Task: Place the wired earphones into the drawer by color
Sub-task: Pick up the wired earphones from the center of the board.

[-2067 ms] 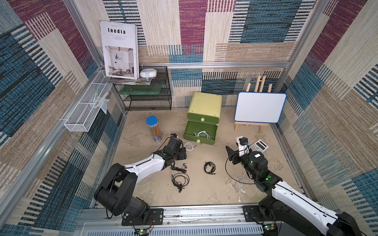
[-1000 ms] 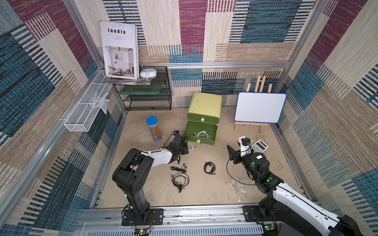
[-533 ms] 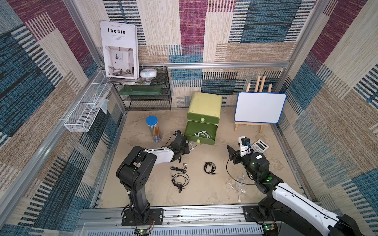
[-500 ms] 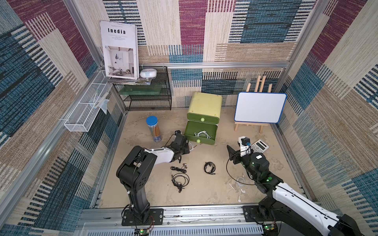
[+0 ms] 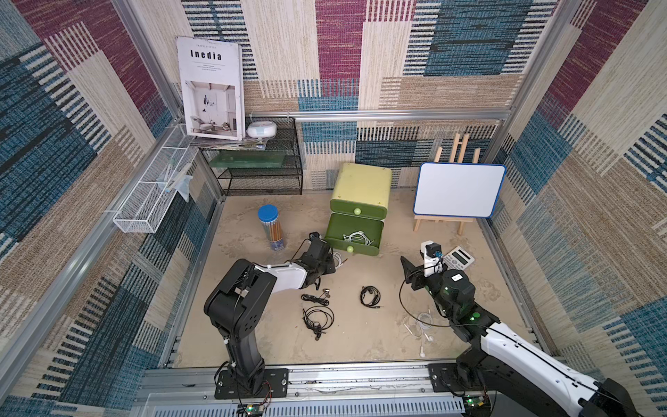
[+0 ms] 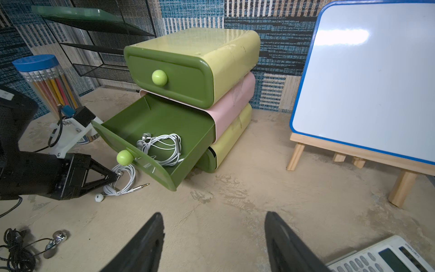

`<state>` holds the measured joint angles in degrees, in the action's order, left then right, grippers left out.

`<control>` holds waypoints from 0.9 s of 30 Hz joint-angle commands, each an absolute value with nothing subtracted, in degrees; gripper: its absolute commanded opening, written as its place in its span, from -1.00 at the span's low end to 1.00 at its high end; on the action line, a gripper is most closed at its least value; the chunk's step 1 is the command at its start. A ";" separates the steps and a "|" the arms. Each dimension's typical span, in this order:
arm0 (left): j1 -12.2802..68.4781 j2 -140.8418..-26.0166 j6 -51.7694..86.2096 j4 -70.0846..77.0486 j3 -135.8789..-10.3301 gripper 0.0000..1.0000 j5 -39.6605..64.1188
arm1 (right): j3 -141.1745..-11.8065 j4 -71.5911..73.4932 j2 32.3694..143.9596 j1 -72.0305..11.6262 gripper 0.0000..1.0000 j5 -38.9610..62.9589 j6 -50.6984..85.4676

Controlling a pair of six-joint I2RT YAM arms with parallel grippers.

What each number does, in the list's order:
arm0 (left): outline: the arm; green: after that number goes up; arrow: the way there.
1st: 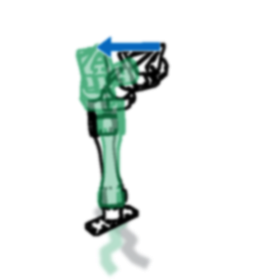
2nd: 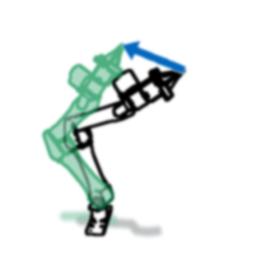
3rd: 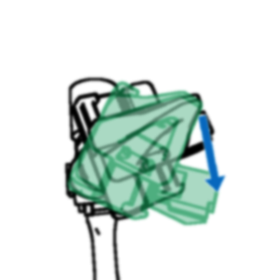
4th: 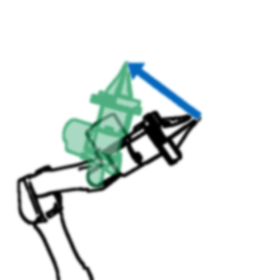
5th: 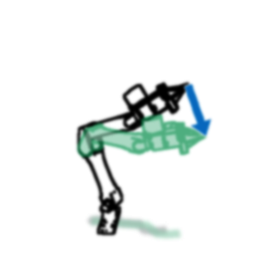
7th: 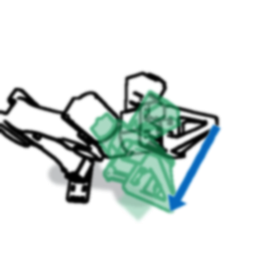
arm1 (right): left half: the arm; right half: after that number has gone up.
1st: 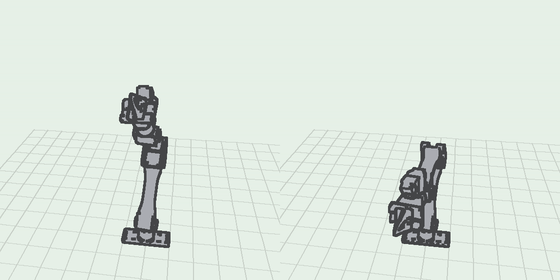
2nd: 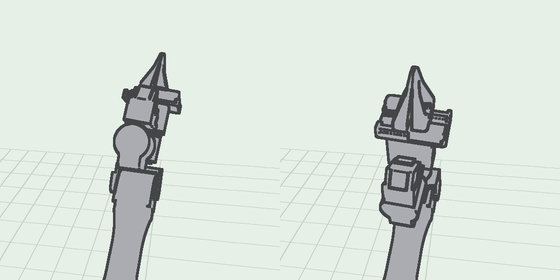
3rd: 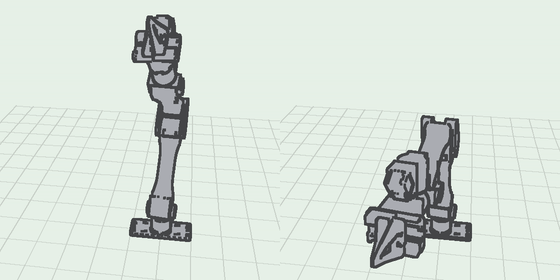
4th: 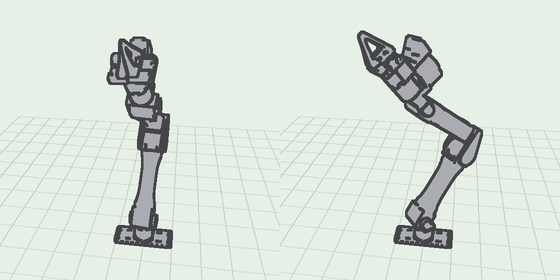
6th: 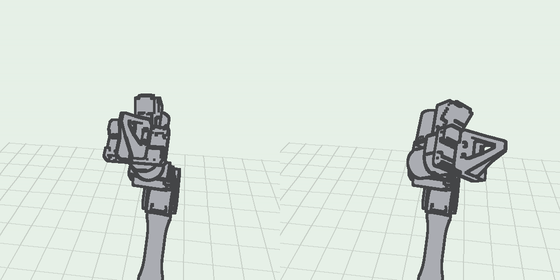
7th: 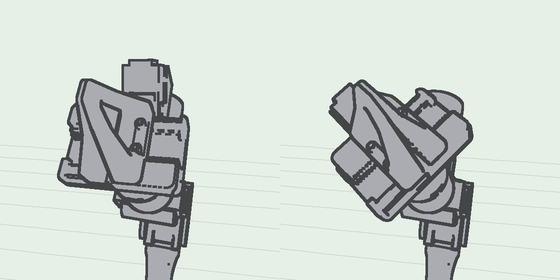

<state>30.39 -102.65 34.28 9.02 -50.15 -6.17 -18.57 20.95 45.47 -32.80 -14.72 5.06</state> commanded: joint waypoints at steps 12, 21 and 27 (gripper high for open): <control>30.41 -93.36 34.03 3.90 -46.79 -1.00 -9.61 | -18.28 22.60 45.40 -32.81 0.43 -15.36 5.36; 30.42 -83.94 32.31 -1.16 -44.33 -1.00 -11.86 | -18.19 22.68 44.96 -32.83 0.43 -15.47 5.41; 30.41 -75.92 30.20 -5.04 -43.33 -1.00 -12.76 | -18.00 22.76 44.48 -32.80 0.43 -15.46 5.54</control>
